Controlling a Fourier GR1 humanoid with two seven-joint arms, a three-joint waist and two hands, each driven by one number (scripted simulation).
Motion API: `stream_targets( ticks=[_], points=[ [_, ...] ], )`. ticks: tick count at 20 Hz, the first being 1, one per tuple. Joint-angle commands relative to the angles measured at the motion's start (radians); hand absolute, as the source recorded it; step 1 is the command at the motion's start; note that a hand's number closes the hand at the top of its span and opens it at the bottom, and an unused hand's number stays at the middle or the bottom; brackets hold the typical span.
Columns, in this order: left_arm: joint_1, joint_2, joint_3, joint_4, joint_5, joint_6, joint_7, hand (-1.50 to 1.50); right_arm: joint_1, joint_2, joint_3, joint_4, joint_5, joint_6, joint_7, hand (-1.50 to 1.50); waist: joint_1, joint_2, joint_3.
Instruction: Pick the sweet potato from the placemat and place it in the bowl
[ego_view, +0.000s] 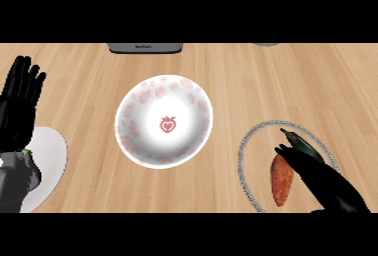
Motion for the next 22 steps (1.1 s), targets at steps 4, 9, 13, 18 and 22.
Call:
stream_targets(
  ticks=[4, 9, 13, 18, 22],
  points=[
    [-0.027, -0.026, 0.017, 0.001, -0.032, -0.004, 0.027, 0.0, -0.003, 0.042, -0.018, 0.1, 0.074, -0.032, -0.075, -1.5, -0.002, 0.0, 0.0],
    [0.007, -0.074, 0.015, 0.061, -0.075, -0.013, -0.075, 0.0, -0.028, 0.105, 0.004, 0.091, 0.115, 0.006, -0.006, -1.5, -0.003, 0.0, 0.0],
    [-0.052, -0.031, 0.036, 0.018, -0.05, -0.033, 0.037, 0.0, -0.001, 0.118, 0.002, 0.204, 0.157, -0.072, -0.064, -1.5, -0.004, 0.0, 0.0],
    [-0.029, -0.042, 0.052, -0.057, -0.044, -0.032, 0.091, 0.0, -0.067, 0.107, -0.072, 0.251, 0.143, -0.004, -0.07, -1.5, -0.001, 0.0, 0.0],
    [0.014, -0.057, 0.056, -0.025, -0.064, -0.046, 0.001, 0.0, -0.088, 0.149, -0.042, 0.321, 0.195, -0.149, -0.162, 1.5, 0.002, 0.0, 0.0]
  ],
)
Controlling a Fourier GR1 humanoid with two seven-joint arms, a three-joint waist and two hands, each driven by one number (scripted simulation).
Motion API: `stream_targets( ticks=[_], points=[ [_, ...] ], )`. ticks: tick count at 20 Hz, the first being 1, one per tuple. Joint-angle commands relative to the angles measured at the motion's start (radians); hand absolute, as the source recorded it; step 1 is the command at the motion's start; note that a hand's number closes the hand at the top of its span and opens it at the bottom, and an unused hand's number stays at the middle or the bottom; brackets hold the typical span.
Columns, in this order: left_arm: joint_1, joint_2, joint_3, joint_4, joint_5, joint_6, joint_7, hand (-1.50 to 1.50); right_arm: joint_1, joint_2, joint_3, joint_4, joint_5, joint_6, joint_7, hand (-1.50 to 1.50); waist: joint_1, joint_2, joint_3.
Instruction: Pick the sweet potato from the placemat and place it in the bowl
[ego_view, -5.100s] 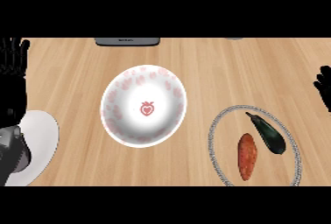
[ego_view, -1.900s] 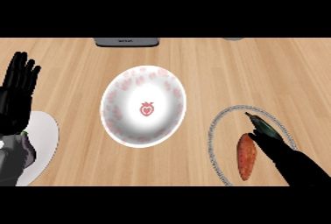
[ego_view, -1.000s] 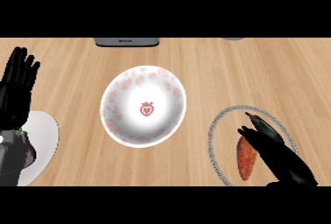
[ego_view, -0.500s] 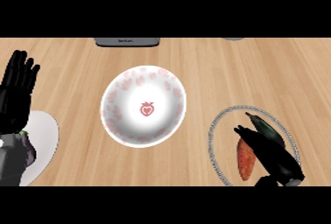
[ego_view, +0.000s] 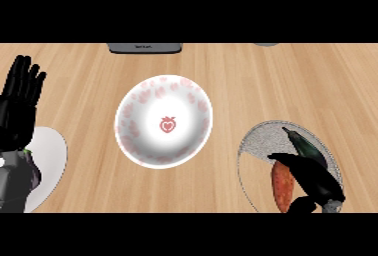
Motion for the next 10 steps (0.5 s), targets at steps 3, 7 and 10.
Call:
stream_targets(
  ticks=[3, 7, 10],
  points=[
    [0.063, -0.009, 0.018, -0.026, 0.012, -0.036, -0.035, 0.0, -0.03, 0.032, -0.012, 0.062, 0.044, -0.132, -0.085, 1.5, 0.004, 0.0, 0.001],
    [0.043, -0.055, -0.027, -0.04, -0.046, 0.015, -0.014, 0.0, -0.037, 0.041, -0.01, 0.121, 0.081, -0.176, -0.138, 1.5, 0.001, 0.0, 0.001],
    [0.025, -0.021, 0.015, 0.014, -0.017, -0.012, -0.035, 0.0, 0.151, 0.041, -0.033, -0.076, 0.105, -0.17, 0.047, 1.5, -0.023, -0.003, -0.001]
  ],
)
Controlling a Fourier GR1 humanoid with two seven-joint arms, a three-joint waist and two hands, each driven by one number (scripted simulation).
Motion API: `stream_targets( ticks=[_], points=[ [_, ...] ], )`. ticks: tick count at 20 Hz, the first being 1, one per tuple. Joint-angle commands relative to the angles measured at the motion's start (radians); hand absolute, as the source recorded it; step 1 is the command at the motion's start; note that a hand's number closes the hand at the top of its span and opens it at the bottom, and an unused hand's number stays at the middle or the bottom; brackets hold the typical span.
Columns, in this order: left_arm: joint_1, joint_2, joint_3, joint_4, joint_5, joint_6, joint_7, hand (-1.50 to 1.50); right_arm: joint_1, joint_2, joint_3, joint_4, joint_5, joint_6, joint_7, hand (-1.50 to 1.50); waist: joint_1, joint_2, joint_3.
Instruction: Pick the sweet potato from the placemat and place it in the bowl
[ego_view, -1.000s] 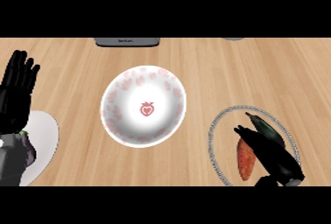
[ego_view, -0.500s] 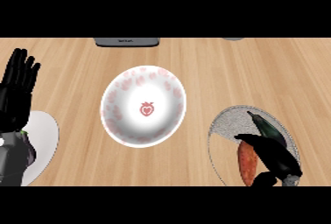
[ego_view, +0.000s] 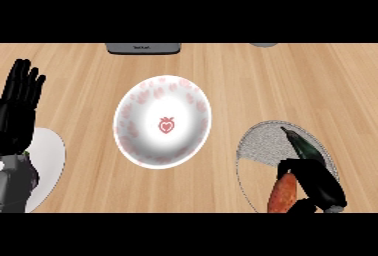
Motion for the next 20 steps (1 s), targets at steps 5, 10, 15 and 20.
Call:
stream_targets(
  ticks=[5, 10, 15, 20],
  points=[
    [0.055, 0.039, 0.064, -0.006, 0.033, -0.018, -0.002, 0.0, 0.372, 0.035, -0.15, -0.161, 0.074, -0.14, 0.315, 1.5, -0.055, -0.007, 0.005],
    [0.022, 0.013, 0.025, 0.025, -0.002, -0.01, -0.024, 0.0, 0.607, 0.08, -0.092, -0.49, 0.138, -0.167, 0.392, 1.5, -0.02, 0.004, 0.007],
    [0.01, 0.047, 0.039, -0.017, 0.02, -0.03, 0.029, 0.0, 0.769, 0.101, -0.087, -0.733, 0.237, -0.24, 0.444, 1.5, -0.016, 0.002, 0.007],
    [0.054, 0.022, 0.044, -0.02, 0.03, -0.036, -0.005, 0.0, 0.895, 0.11, 0.012, -1.046, 0.224, -0.176, 0.422, 1.5, -0.008, 0.001, 0.007]
  ],
)
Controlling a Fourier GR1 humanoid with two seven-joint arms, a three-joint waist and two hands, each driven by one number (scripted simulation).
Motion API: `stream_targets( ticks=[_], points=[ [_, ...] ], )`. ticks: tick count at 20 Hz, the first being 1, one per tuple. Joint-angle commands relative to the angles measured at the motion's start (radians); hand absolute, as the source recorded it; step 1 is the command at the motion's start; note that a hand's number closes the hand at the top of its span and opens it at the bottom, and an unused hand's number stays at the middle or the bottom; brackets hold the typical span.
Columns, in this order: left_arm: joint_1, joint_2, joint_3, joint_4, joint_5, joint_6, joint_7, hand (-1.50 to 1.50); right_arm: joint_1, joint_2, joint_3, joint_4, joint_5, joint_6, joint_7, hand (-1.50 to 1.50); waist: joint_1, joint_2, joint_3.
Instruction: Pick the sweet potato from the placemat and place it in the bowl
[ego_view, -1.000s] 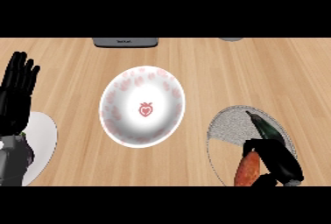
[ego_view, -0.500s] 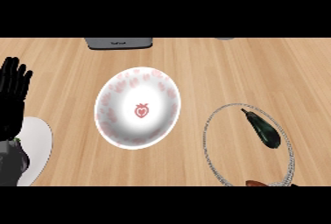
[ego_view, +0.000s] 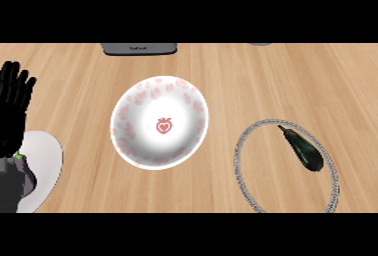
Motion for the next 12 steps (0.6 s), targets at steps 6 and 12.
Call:
stream_targets(
  ticks=[6, 12],
  points=[
    [0.015, -0.012, -0.027, -0.037, -0.007, -0.01, 0.01, 0.0, -0.018, -0.002, 0.159, -0.333, 0.073, 0.006, 0.007, 1.5, 0.026, 0.001, -0.002],
    [-0.006, -0.013, -0.022, -0.004, -0.011, -0.005, -0.003, 0.0, -0.15, 0.068, 0.375, -0.348, 0.077, -0.007, 0.036, 1.5, 0.029, 0.005, -0.004]
  ],
)
